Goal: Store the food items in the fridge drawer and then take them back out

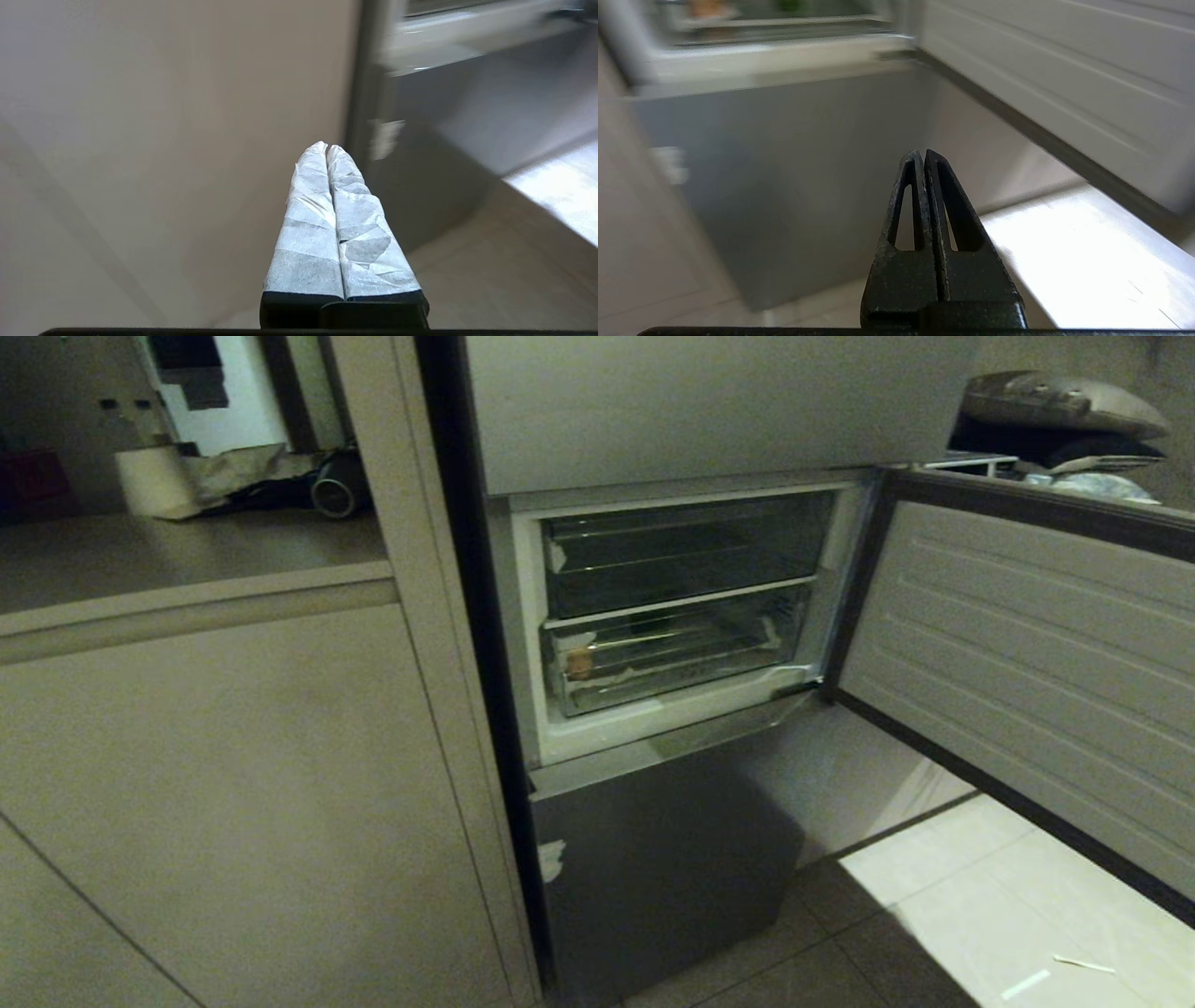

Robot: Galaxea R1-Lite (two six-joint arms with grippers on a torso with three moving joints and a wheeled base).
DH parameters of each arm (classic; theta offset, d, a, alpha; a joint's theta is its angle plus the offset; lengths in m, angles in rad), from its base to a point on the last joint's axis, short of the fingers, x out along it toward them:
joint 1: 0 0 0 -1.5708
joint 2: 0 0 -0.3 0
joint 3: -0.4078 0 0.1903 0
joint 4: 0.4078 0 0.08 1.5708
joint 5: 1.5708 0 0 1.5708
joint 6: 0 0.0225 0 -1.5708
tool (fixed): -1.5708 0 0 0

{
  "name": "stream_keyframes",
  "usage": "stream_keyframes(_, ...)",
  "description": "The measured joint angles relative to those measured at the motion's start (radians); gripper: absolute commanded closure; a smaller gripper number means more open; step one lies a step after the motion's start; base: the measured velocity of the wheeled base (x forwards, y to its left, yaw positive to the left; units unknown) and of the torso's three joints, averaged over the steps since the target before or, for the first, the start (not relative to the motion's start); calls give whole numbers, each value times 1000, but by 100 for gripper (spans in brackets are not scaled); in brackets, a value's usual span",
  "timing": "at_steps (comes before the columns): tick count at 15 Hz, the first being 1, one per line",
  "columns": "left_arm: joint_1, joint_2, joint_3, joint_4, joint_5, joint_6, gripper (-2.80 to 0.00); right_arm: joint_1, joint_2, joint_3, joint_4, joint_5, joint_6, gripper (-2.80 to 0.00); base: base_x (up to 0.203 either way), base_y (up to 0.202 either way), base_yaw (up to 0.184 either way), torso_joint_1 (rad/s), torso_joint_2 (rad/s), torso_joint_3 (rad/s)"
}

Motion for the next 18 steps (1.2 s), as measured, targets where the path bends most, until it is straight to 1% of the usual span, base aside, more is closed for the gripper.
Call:
stream_keyframes(8, 0, 0, 0, 0, 0, 0, 0, 0, 0, 0, -1, -11, 22, 0, 1, -10, 176, 2, 2, 4)
stream_keyframes(10, 0, 0, 0, 0, 0, 0, 0, 0, 0, 0, 0, -11, 24, 0, 1, -4, 133, 0, 2, 2)
stream_keyframes(18, 0, 0, 0, -1, 0, 0, 0, 0, 0, 0, 0, -12, 23, 0, 0, 0, 8, -1, 0, 1)
